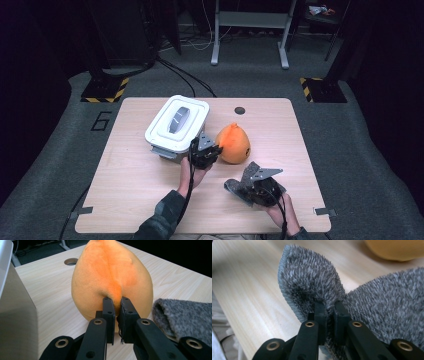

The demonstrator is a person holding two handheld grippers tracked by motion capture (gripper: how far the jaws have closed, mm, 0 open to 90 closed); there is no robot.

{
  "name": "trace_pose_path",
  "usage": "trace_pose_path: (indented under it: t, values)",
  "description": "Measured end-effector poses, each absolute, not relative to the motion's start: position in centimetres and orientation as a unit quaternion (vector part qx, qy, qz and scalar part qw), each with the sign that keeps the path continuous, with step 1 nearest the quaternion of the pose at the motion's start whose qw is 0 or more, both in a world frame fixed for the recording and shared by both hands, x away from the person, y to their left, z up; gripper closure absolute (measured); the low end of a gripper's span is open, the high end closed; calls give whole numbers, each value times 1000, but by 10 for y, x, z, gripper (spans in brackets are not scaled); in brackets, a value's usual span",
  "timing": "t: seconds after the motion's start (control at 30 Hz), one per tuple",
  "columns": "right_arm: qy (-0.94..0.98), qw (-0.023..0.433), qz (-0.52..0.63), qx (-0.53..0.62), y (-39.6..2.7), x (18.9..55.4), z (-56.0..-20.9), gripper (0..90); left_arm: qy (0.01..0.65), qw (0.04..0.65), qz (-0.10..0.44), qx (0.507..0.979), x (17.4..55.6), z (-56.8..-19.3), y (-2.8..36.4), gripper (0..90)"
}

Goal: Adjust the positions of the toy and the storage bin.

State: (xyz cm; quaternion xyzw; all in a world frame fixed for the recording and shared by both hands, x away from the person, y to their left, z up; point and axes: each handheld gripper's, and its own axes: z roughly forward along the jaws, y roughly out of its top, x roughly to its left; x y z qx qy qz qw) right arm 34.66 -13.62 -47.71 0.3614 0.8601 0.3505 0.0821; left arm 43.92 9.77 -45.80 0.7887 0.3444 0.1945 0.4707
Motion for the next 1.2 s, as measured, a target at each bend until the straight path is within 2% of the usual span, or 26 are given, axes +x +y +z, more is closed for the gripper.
trace_pose_path:
  t: [0.23,0.3,0.33,0.37,0.4,0.43,0.53,0.57,0.6,0.63,0.67,0.7,0.73,0.83,0.87,1.2]
  values:
    - [874,46,342,341,-124,336,-490,828,346,474,193,787,439,-458,98,840]
    - [877,45,339,338,-123,336,-492,715,346,474,193,786,438,-459,97,841]
    - [877,37,341,337,-122,336,-493,603,345,473,194,787,438,-459,98,840]
    - [877,37,341,337,-122,336,-493,603,345,473,194,787,438,-459,98,841]
    - [878,31,341,335,-122,335,-491,508,345,473,194,787,438,-459,98,840]
    - [878,31,341,335,-122,335,-491,508,345,473,194,787,438,-459,98,840]
    - [877,19,354,323,-125,332,-483,392,348,474,192,786,438,-460,99,840]
    - [877,19,354,323,-125,332,-483,392,348,474,192,786,438,-460,99,840]
    - [875,15,362,320,-127,330,-478,332,348,474,192,786,438,-460,99,840]
    - [875,15,362,320,-127,330,-478,332,348,474,192,786,438,-460,99,840]
    - [870,20,376,319,-133,328,-470,289,347,473,193,786,438,-460,100,841]
    - [870,20,376,319,-133,328,-470,289,347,473,193,786,438,-460,100,841]
    - [861,28,387,329,-140,329,-464,235,346,473,194,787,438,-460,100,841]
    - [856,44,390,336,-146,333,-461,196,346,473,193,787,438,-461,101,841]
    - [850,57,391,350,-154,338,-460,155,348,473,192,787,438,-461,101,841]
    - [810,140,371,431,-188,370,-470,85,348,472,192,787,438,-462,103,842]
